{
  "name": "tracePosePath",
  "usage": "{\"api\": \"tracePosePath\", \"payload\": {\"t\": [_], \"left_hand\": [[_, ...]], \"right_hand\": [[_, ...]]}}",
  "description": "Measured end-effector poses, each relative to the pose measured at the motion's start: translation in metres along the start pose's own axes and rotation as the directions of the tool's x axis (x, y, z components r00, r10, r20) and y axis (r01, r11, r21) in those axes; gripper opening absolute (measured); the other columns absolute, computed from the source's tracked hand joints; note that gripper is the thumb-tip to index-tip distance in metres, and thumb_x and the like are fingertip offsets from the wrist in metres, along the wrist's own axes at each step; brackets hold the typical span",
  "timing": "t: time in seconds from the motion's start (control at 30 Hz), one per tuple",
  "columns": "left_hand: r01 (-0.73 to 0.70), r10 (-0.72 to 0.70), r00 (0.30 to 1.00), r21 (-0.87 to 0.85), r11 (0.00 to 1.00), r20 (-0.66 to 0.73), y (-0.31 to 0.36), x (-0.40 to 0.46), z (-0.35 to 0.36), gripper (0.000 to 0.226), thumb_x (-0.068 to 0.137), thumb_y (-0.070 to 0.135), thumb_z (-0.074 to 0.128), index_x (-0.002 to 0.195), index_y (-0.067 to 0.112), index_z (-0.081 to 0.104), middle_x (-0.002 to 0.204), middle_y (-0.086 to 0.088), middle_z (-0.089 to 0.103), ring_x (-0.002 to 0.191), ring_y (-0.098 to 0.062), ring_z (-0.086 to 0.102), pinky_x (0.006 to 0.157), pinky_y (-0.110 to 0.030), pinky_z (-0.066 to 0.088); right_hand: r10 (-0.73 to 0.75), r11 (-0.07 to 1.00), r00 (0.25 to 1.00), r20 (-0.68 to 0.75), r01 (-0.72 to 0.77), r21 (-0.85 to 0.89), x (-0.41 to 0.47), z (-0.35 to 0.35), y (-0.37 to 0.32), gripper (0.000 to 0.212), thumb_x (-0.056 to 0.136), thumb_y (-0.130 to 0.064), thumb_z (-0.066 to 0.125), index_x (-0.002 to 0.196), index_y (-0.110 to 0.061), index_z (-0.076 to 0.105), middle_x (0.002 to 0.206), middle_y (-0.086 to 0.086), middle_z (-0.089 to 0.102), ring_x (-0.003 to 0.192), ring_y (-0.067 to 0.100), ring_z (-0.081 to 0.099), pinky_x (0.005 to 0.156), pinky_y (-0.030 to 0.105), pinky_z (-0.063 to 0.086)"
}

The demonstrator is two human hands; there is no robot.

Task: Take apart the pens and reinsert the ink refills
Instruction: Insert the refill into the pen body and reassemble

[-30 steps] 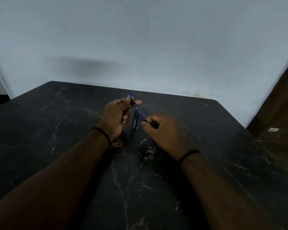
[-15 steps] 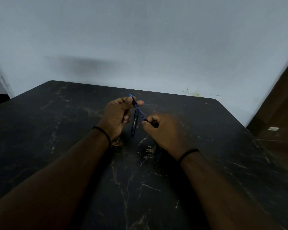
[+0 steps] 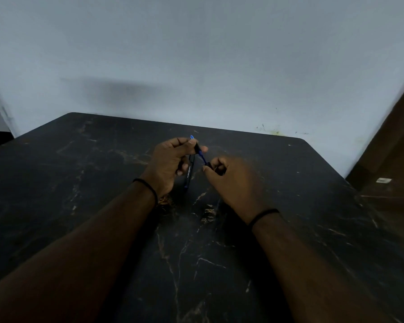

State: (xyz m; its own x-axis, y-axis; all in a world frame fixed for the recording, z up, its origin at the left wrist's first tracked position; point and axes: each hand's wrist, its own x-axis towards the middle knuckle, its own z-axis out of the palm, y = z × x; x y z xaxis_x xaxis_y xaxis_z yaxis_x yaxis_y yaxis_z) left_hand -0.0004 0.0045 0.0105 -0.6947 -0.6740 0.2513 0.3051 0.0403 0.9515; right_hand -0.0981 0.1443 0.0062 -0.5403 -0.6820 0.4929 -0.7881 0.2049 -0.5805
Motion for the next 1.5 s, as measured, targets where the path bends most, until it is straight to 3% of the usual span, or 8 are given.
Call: {"api": "tracePosePath", "payload": {"t": [0.13, 0.23, 0.4, 0.53, 0.8, 0.93, 1.13, 1.5], "left_hand": [[0.008, -0.007, 1.0, 0.055, 0.998, -0.024, -0.002, -0.002, 0.003, 0.013, 0.091, 0.024, 0.066, 0.088, 0.013, 0.072, 0.075, -0.01, 0.066, 0.045, -0.009, 0.037, 0.035, -0.019, 0.028], [0.014, -0.011, 0.999, 0.097, 0.995, -0.03, -0.001, -0.004, 0.006, 0.016, 0.089, 0.026, 0.068, 0.083, 0.012, 0.072, 0.061, -0.005, 0.052, 0.046, -0.012, 0.035, 0.035, -0.02, 0.026], [0.017, -0.014, 1.0, 0.119, 0.993, -0.026, 0.002, -0.006, 0.007, 0.015, 0.09, 0.025, 0.068, 0.085, 0.011, 0.071, 0.075, -0.01, 0.066, 0.046, -0.011, 0.036, 0.036, -0.02, 0.027], [0.005, 0.008, 0.997, 0.159, 0.987, -0.08, 0.002, -0.008, 0.011, 0.02, 0.09, 0.022, 0.068, 0.089, 0.002, 0.069, 0.093, -0.035, 0.063, 0.045, -0.013, 0.034, 0.035, -0.018, 0.029], [0.002, 0.012, 0.997, 0.178, 0.984, -0.078, 0.001, -0.008, 0.012, 0.026, 0.09, 0.023, 0.067, 0.093, -0.003, 0.069, 0.087, -0.028, 0.062, 0.045, -0.014, 0.034, 0.036, -0.018, 0.028], [0.012, -0.004, 0.999, 0.157, 0.988, -0.051, 0.0, -0.008, 0.011, 0.023, 0.09, 0.025, 0.067, 0.091, 0.002, 0.071, 0.078, -0.014, 0.068, 0.044, -0.011, 0.036, 0.036, -0.019, 0.029], [0.023, -0.015, 0.999, 0.168, 0.986, -0.047, 0.0, -0.009, 0.011, 0.027, 0.089, 0.024, 0.068, 0.094, -0.002, 0.07, 0.091, -0.026, 0.069, 0.044, -0.01, 0.036, 0.036, -0.018, 0.029], [0.035, -0.033, 0.999, 0.093, 0.995, -0.02, -0.002, -0.01, 0.014, 0.031, 0.09, 0.027, 0.068, 0.1, -0.002, 0.069, 0.053, 0.008, 0.064, 0.037, -0.006, 0.037, 0.034, -0.018, 0.029]], "right_hand": [[0.046, 0.999, 0.997, -0.064, -0.046, 0.001, 0.002, 0.0, 0.002, 0.016, 0.086, -0.037, 0.072, 0.08, -0.022, 0.07, 0.07, -0.007, 0.066, 0.065, 0.009, 0.061, 0.061, 0.034, 0.053], [0.047, 0.998, 0.995, -0.092, -0.05, -0.031, 0.002, -0.001, 0.003, 0.016, 0.084, -0.037, 0.074, 0.075, -0.027, 0.066, 0.066, -0.011, 0.061, 0.061, 0.004, 0.055, 0.056, 0.026, 0.043], [0.053, 0.997, 0.994, -0.1, -0.059, -0.049, 0.002, -0.003, 0.003, 0.014, 0.087, -0.037, 0.071, 0.077, -0.029, 0.067, 0.067, -0.01, 0.064, 0.061, 0.005, 0.057, 0.054, 0.024, 0.04], [0.08, 0.994, 0.994, -0.073, -0.085, -0.064, 0.002, -0.004, 0.003, 0.012, 0.087, -0.041, 0.069, 0.082, -0.029, 0.068, 0.069, -0.01, 0.066, 0.063, 0.004, 0.058, 0.053, 0.024, 0.039], [0.09, 0.994, 0.995, -0.049, -0.092, -0.053, 0.001, -0.006, 0.002, 0.012, 0.087, -0.037, 0.07, 0.082, -0.028, 0.066, 0.07, -0.007, 0.065, 0.065, 0.009, 0.059, 0.061, 0.033, 0.052], [0.096, 0.991, 0.994, -0.055, -0.101, -0.091, 0.0, -0.009, -0.002, 0.005, 0.088, -0.035, 0.069, 0.085, -0.033, 0.065, 0.078, -0.006, 0.067, 0.073, 0.013, 0.062, 0.07, 0.038, 0.056], [0.071, 0.995, 0.989, -0.13, -0.079, -0.062, -0.003, -0.012, -0.001, 0.01, 0.09, -0.038, 0.068, 0.091, -0.028, 0.072, 0.077, -0.007, 0.069, 0.072, 0.011, 0.063, 0.067, 0.034, 0.054], [0.029, 0.999, 0.993, -0.117, -0.025, 0.036, 0.0, -0.005, 0.003, 0.01, 0.09, -0.032, 0.069, 0.098, -0.026, 0.07, 0.082, -0.009, 0.068, 0.076, 0.012, 0.063, 0.072, 0.037, 0.054]]}}
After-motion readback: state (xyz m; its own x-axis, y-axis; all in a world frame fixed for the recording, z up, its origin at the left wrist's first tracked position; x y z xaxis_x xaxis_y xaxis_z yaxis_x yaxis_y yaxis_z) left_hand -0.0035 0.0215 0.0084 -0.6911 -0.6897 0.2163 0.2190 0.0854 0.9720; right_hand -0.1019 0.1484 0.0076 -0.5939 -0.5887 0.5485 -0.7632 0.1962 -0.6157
